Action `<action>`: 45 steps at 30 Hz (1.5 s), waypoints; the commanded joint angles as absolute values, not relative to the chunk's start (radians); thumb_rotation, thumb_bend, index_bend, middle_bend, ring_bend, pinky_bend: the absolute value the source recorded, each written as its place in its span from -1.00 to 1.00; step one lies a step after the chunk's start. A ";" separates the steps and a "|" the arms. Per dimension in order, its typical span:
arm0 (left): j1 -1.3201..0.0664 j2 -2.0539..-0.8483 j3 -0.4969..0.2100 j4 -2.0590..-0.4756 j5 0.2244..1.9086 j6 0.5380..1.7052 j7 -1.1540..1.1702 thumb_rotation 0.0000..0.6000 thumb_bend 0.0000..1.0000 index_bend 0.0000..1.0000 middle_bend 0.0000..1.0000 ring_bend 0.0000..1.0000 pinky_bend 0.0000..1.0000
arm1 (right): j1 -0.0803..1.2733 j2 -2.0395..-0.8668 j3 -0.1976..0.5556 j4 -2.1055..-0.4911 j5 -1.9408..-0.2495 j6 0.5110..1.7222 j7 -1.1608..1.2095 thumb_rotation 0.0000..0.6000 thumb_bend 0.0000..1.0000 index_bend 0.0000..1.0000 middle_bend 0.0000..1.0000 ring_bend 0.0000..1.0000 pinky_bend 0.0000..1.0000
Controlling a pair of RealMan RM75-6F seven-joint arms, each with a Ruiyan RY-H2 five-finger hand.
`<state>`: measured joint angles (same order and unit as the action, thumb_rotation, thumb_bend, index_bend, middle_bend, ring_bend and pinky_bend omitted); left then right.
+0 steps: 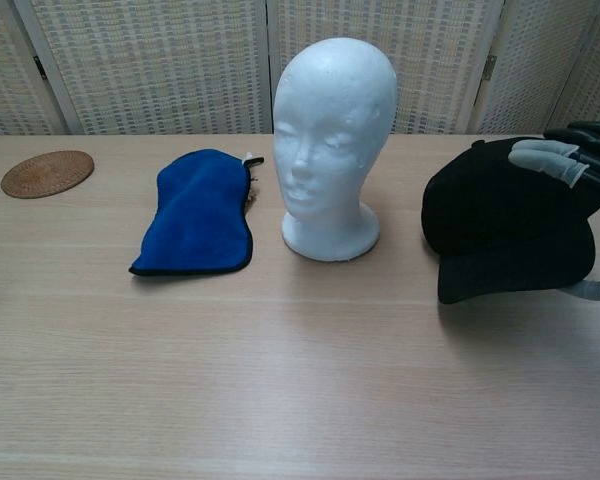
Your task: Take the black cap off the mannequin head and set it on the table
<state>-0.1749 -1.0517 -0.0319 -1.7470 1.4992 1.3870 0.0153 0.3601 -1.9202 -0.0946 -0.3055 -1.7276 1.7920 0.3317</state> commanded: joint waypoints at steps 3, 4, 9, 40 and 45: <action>-0.176 -1.051 -0.032 -1.749 1.498 1.386 0.016 1.00 -0.56 -0.39 -0.49 -0.51 -0.64 | 0.359 -1.917 -0.102 -0.350 -1.739 1.799 0.328 1.00 -1.00 -1.00 -1.00 -1.00 -1.00; -0.176 -1.051 -0.032 -1.750 1.500 1.386 0.016 1.00 -0.56 -0.39 -0.49 -0.51 -0.64 | 0.361 -1.917 -0.103 -0.357 -1.742 1.803 0.326 1.00 -1.00 -1.00 -1.00 -1.00 -1.00; -0.175 -1.045 -0.032 -1.756 1.501 1.389 0.021 1.00 -0.56 -0.39 -0.49 -0.51 -0.64 | 0.370 -1.913 -0.109 -0.387 -1.756 1.808 0.308 1.00 -1.00 -1.00 -1.00 -1.00 -1.00; -0.186 -1.055 -0.028 -1.751 1.495 1.367 0.024 1.00 -0.56 -0.39 -0.49 -0.50 -0.64 | 0.342 -1.712 -0.013 -0.836 -1.565 1.420 0.308 1.00 -1.00 -1.00 -1.00 -1.00 -1.00; -0.190 -1.059 -0.029 -1.750 1.497 1.362 0.025 1.00 -0.56 -0.39 -0.49 -0.51 -0.64 | 0.383 -1.701 0.014 -0.847 -1.550 1.350 0.325 1.00 -1.00 -1.00 -1.00 -1.00 -1.00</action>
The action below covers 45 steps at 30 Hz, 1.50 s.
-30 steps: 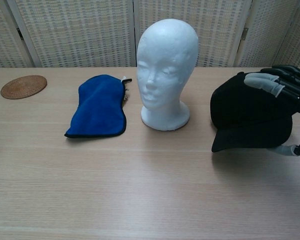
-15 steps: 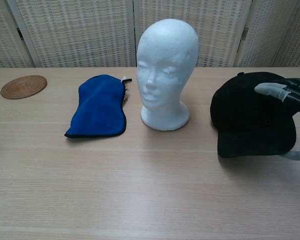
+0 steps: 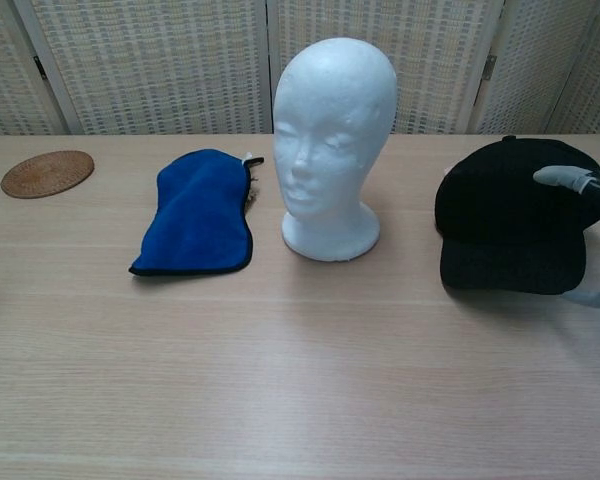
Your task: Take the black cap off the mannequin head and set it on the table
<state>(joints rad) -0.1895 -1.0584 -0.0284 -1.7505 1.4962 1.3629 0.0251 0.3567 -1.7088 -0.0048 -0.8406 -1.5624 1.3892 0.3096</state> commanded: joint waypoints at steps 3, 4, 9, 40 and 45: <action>-0.193 -1.061 -0.030 -1.750 1.499 1.362 0.025 1.00 -0.56 -0.39 -0.49 -0.50 -0.64 | 0.414 -1.708 0.032 -0.836 -1.547 1.315 0.344 1.00 -1.00 -1.00 -1.00 -1.00 -1.00; -0.192 -1.061 -0.030 -1.750 1.500 1.363 0.025 1.00 -0.56 -0.39 -0.49 -0.50 -0.64 | 0.423 -1.711 0.036 -0.832 -1.549 1.309 0.348 1.00 -1.00 -1.00 -1.00 -1.00 -1.00; -0.189 -1.057 -0.028 -1.752 1.500 1.368 0.025 1.00 -0.56 -0.39 -0.49 -0.51 -0.64 | 0.469 -1.732 0.052 -0.811 -1.561 1.283 0.368 1.00 -1.00 -1.00 -1.00 -1.00 -1.00; -0.183 -1.060 -0.035 -1.731 1.491 1.381 0.009 1.00 -0.56 -0.39 -0.49 -0.50 -0.64 | 0.324 -1.420 0.018 -1.255 -1.629 1.545 0.093 1.00 -1.00 -1.00 -1.00 -1.00 -1.00; -0.180 -1.069 -0.039 -1.720 1.480 1.387 0.022 1.00 -0.56 -0.39 -0.49 -0.50 -0.64 | 0.289 -1.355 0.038 -1.333 -1.583 1.551 -0.002 1.00 -1.00 -1.00 -1.00 -1.00 -1.00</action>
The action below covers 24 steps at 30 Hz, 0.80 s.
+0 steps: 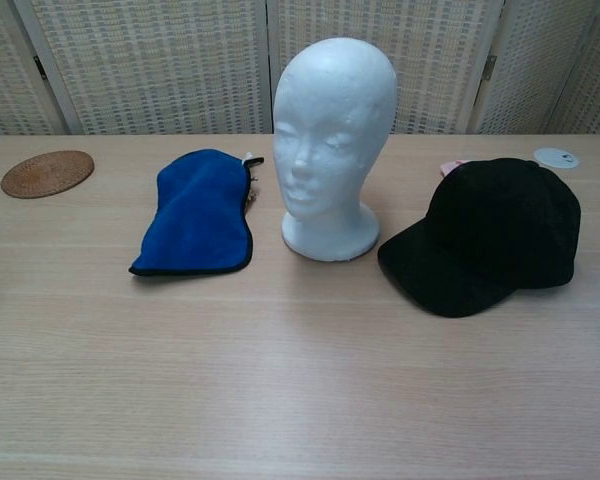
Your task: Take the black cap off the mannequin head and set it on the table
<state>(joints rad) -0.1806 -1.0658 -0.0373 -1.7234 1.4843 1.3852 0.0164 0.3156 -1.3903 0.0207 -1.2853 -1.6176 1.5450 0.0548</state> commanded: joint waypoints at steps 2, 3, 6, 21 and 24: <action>-0.179 -1.074 -0.040 -1.716 1.477 1.388 0.027 1.00 -0.56 -0.39 -0.49 -0.50 -0.64 | 0.273 -1.333 0.044 -1.371 -1.558 1.549 -0.017 1.00 -1.00 -1.00 -1.00 -1.00 -1.00; -0.179 -1.076 -0.040 -1.715 1.476 1.388 0.028 1.00 -0.56 -0.39 -0.49 -0.50 -0.64 | 0.267 -1.323 0.044 -1.392 -1.548 1.545 -0.018 1.00 -1.00 -1.00 -1.00 -1.00 -1.00; -0.179 -1.081 -0.041 -1.710 1.471 1.386 0.030 1.00 -0.56 -0.39 -0.49 -0.50 -0.64 | 0.248 -1.286 0.044 -1.451 -1.520 1.530 -0.039 1.00 -1.00 -1.00 -1.00 -1.00 -1.00; -0.179 -1.099 -0.044 -1.681 1.461 1.381 0.027 1.00 -0.56 -0.39 -0.49 -0.51 -0.64 | 0.178 -1.212 0.050 -1.543 -1.415 1.481 -0.068 1.00 -1.00 -1.00 -1.00 -1.00 -1.00; -0.178 -1.100 -0.044 -1.681 1.460 1.383 0.028 1.00 -0.56 -0.39 -0.49 -0.51 -0.64 | 0.169 -1.198 0.051 -1.561 -1.403 1.471 -0.059 1.00 -1.00 -1.00 -1.00 -1.00 -1.00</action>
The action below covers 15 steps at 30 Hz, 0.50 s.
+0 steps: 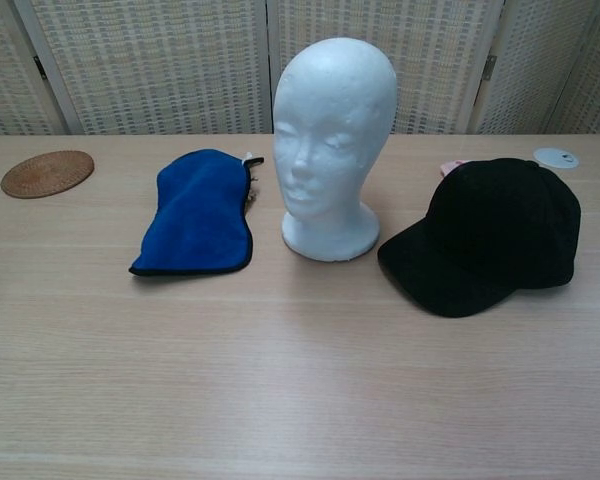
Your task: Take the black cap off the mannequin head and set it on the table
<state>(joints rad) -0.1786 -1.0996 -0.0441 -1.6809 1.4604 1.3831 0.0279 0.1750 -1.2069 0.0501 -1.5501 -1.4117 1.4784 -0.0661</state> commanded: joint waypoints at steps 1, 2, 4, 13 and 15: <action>-0.178 -1.100 -0.044 -1.681 1.460 1.384 0.029 1.00 -0.56 -0.39 -0.49 -0.51 -0.64 | 0.166 -1.193 0.052 -1.567 -1.399 1.468 -0.055 1.00 -1.00 -1.00 -1.00 -1.00 -1.00; -0.178 -1.100 -0.044 -1.682 1.460 1.384 0.029 1.00 -0.56 -0.39 -0.49 -0.51 -0.64 | 0.164 -1.187 0.052 -1.573 -1.397 1.463 -0.051 1.00 -1.00 -1.00 -1.00 -1.00 -1.00; -0.177 -1.100 -0.044 -1.683 1.461 1.385 0.031 1.00 -0.56 -0.39 -0.49 -0.50 -0.64 | 0.159 -1.178 0.051 -1.586 -1.398 1.460 -0.045 1.00 -1.00 -1.00 -1.00 -1.00 -1.00; -0.176 -1.102 -0.045 -1.682 1.460 1.387 0.030 1.00 -0.56 -0.39 -0.49 -0.50 -0.64 | 0.134 -1.147 0.029 -1.657 -1.440 1.464 -0.046 1.00 -1.00 -1.00 -1.00 -1.00 -1.00; -0.176 -1.102 -0.045 -1.681 1.460 1.386 0.029 1.00 -0.56 -0.39 -0.49 -0.51 -0.64 | 0.129 -1.143 0.026 -1.668 -1.451 1.469 -0.053 1.00 -1.00 -1.00 -1.00 -1.00 -1.00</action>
